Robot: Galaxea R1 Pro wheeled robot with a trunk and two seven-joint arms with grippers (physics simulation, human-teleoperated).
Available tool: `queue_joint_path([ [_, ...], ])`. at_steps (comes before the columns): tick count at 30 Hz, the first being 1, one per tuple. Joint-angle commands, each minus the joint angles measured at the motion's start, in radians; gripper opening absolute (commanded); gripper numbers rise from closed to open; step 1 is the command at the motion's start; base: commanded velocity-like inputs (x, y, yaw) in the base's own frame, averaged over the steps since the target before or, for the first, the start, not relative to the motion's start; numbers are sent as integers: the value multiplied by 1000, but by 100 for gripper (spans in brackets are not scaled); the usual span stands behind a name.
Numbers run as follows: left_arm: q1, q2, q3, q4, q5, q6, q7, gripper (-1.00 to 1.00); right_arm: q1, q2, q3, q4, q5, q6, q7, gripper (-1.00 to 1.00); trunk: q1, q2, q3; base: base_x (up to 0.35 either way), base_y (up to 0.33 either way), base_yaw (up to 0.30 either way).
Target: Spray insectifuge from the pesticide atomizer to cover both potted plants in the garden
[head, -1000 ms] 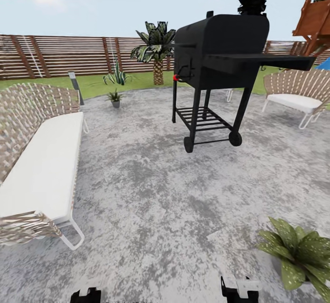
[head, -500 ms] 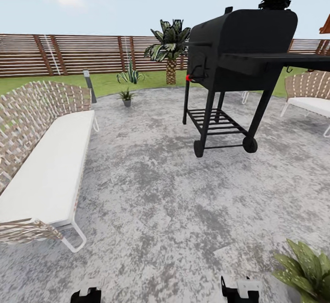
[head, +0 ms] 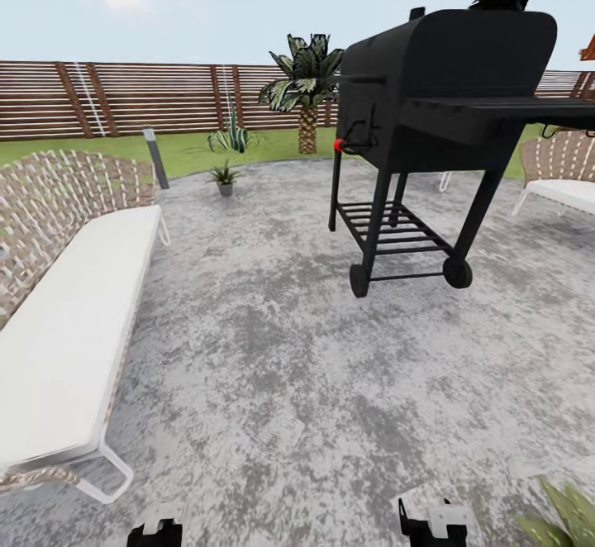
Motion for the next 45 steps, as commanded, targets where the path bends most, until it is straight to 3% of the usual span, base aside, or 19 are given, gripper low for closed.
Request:
queue_joint_path([
  [1, -1, 0, 9, 1, -7, -3, -4, -100, 0, 0, 8, 0, -3, -1, -6, 100, 0, 0, -1, 340, 0, 0],
  [8, -1, 0, 9, 1, -7, -3, -4, -100, 0, 1, 8, 0, -4, -1, -8, 100, 0, 0, 0, 340, 0, 21],
  [28, -1, 1, 9, 1, -7, -3, -4, -100, 0, 0, 8, 0, -4, -1, -7, 100, 0, 0, 20, 340, -14, 184],
  [45, 12, 2, 10, -2, -5, -3, -4, -100, 0, 1, 8, 0, -3, -1, -6, 100, 0, 0, 21, 318, -119, 11],
])
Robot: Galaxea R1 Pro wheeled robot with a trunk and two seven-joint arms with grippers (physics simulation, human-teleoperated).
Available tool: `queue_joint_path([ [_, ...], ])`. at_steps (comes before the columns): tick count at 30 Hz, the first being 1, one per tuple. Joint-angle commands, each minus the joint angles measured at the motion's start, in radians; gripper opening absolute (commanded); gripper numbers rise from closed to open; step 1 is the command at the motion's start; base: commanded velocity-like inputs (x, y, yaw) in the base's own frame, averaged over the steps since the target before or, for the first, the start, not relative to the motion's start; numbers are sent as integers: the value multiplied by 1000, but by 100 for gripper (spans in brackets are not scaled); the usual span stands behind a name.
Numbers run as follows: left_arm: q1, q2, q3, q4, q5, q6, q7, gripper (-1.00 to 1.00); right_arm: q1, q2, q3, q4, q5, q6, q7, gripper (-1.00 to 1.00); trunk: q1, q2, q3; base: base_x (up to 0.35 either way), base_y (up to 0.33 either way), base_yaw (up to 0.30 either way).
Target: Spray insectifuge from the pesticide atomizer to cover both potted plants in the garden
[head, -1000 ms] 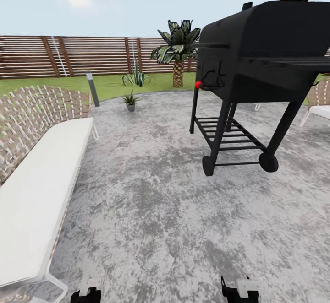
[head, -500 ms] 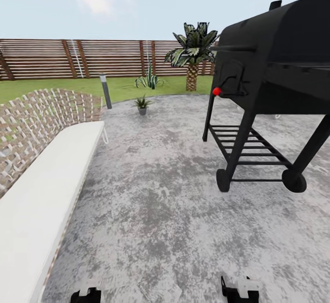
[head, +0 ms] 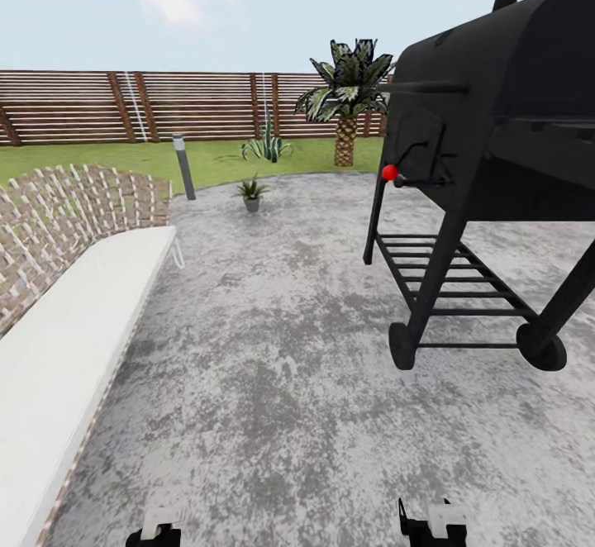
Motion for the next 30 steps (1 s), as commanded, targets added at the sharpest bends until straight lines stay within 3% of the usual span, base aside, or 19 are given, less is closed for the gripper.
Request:
queue_joint_path([
  [1, -1, 0, 9, 1, -7, -3, -4, -100, 0, 0, 9, 1, -3, -1, -6, 100, 0, 0, -1, 338, -3, 0],
  [20, 0, 0, 9, 1, -7, -3, -4, -100, 0, 0, 9, 1, -5, -1, -6, 100, 0, 0, -1, 338, 0, 1],
  [30, 0, 0, 9, 1, -7, -3, -4, -100, 0, 0, 9, 1, -5, -1, -6, 100, 0, 0, 1, 340, 32, 139],
])
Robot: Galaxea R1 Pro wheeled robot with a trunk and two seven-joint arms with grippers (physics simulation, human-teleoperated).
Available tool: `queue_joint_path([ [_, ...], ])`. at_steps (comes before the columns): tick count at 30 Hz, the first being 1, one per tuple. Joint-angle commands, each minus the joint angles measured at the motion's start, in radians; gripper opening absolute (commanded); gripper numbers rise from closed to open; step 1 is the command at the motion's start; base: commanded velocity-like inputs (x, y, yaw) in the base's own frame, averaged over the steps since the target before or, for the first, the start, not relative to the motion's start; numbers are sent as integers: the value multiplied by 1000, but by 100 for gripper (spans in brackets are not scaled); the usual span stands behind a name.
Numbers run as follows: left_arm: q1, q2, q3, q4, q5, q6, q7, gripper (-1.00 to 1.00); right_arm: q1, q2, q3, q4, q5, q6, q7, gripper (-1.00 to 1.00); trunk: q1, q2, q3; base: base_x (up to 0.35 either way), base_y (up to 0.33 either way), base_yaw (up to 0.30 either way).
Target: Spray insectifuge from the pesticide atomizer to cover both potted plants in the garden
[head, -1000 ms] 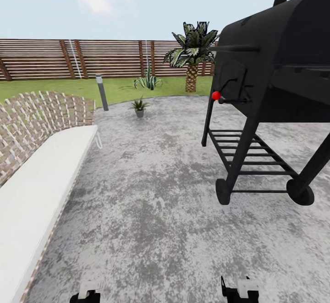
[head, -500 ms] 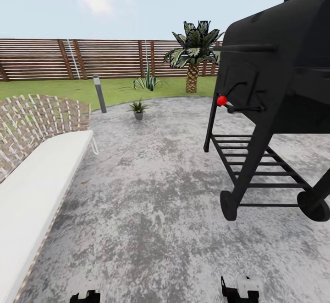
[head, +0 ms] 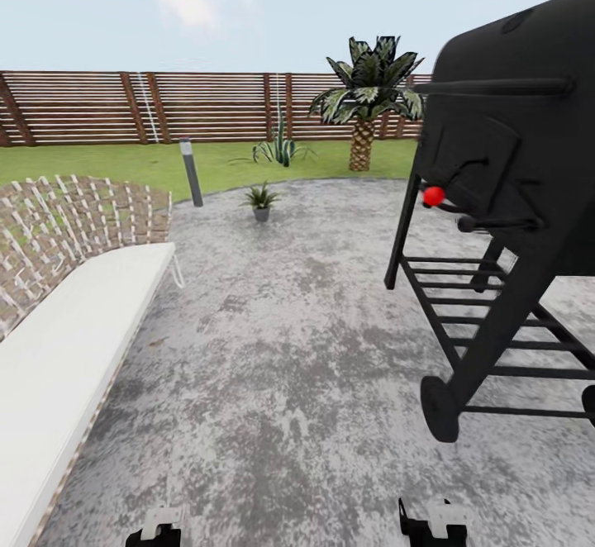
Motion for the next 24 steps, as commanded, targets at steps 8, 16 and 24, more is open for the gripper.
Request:
queue_joint_path([
  [8, -1, -1, 8, 2, -7, -4, -5, -100, 0, 0, 9, 1, -3, -1, -6, 100, 0, 0, -1, 340, 47, 3],
  [16, -1, 0, 8, 2, -8, -4, -5, -100, 0, 0, 9, 1, -3, 0, -6, 100, 0, 0, -1, 340, 0, 0],
  [24, -1, 0, 8, 2, -8, -4, -5, -100, 0, 0, 9, 1, -3, -2, -6, 100, 0, 0, -1, 340, 0, 0],
])
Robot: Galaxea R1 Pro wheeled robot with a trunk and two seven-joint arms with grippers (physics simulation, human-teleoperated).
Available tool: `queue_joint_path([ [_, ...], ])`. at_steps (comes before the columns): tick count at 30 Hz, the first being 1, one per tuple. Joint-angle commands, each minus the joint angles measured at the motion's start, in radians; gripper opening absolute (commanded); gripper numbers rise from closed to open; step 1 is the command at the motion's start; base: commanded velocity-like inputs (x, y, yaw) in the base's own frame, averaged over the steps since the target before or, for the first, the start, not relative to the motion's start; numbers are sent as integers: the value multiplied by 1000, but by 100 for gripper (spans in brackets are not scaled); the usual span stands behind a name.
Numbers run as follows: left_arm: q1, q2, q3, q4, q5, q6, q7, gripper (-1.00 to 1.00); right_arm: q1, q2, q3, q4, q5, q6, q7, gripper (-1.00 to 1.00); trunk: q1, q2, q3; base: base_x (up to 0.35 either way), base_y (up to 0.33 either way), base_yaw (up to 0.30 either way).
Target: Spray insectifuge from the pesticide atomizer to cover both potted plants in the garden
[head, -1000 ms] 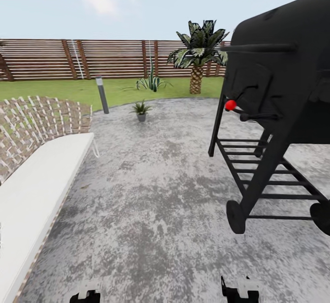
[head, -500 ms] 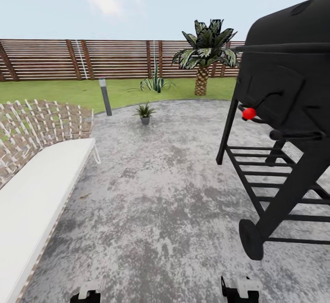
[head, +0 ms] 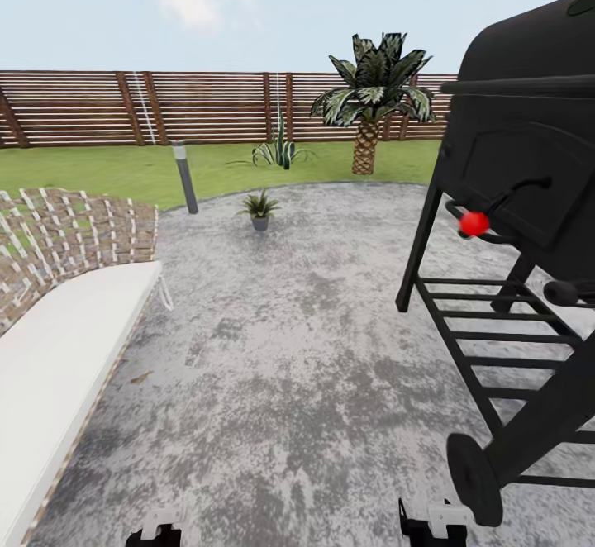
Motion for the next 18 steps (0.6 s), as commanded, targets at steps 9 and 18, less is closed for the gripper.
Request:
queue_joint_path([
  [9, 1, 0, 10, 0, -6, -3, -4, -100, 0, 0, 9, 1, -3, 0, -6, 100, 0, 0, -1, 340, 0, 0],
  [18, 1, 0, 10, -1, -5, -3, -4, -100, 0, 0, 9, 1, -3, 0, -6, 100, 0, 0, -1, 332, 85, 78],
])
